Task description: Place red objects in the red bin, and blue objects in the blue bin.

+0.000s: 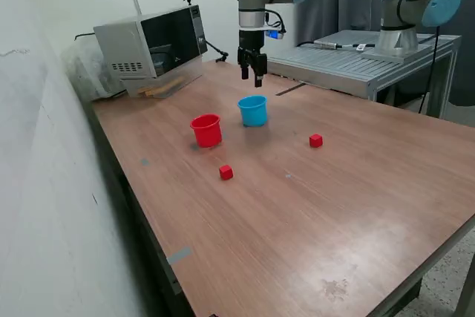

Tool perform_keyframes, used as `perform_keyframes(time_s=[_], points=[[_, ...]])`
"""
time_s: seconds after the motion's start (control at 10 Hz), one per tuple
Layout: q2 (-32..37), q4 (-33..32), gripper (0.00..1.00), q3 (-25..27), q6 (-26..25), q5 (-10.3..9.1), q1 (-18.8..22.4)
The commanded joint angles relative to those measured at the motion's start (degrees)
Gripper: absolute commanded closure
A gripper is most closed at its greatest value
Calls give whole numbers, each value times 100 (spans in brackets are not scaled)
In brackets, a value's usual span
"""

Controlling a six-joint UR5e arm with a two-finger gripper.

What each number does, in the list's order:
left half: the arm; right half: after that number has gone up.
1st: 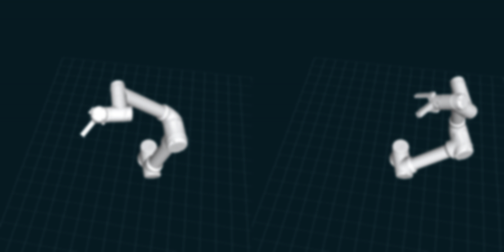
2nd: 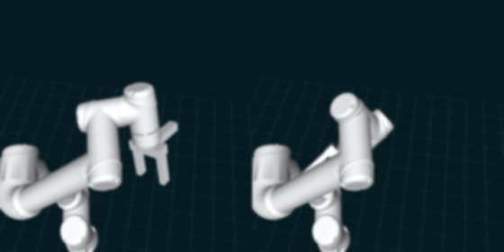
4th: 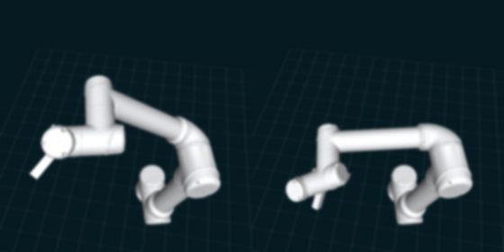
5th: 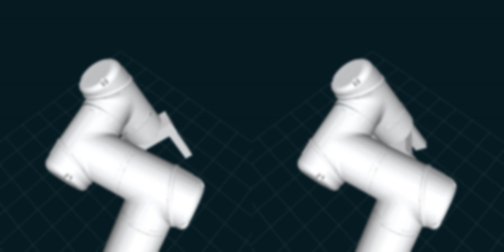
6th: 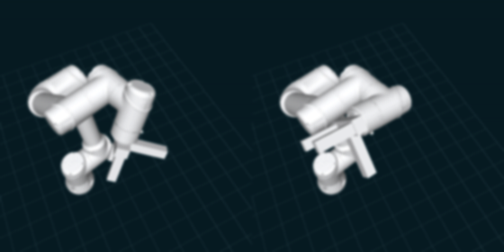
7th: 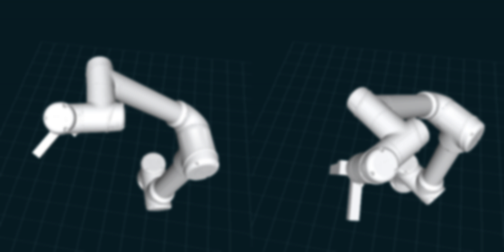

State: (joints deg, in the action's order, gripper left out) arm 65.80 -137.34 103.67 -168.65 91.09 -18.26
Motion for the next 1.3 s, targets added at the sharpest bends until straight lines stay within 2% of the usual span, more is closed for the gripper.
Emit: perform_keyframes(time_s=[0.0,0.2,0.4,0.5,0.7,0.8,1.0,1.2], points=[[528,461,0,57,-1,32,820],[776,551,0,144,-37,23,1768],[785,551,0,171,-272,6,2193],[776,542,0,171,-378,-20,2247],[619,481,0,267,-423,-300,2248],[488,446,0,346,-450,-345,2239],[180,104,0,426,-519,-346,2221],[-171,-90,0,374,-817,-346,2142]])
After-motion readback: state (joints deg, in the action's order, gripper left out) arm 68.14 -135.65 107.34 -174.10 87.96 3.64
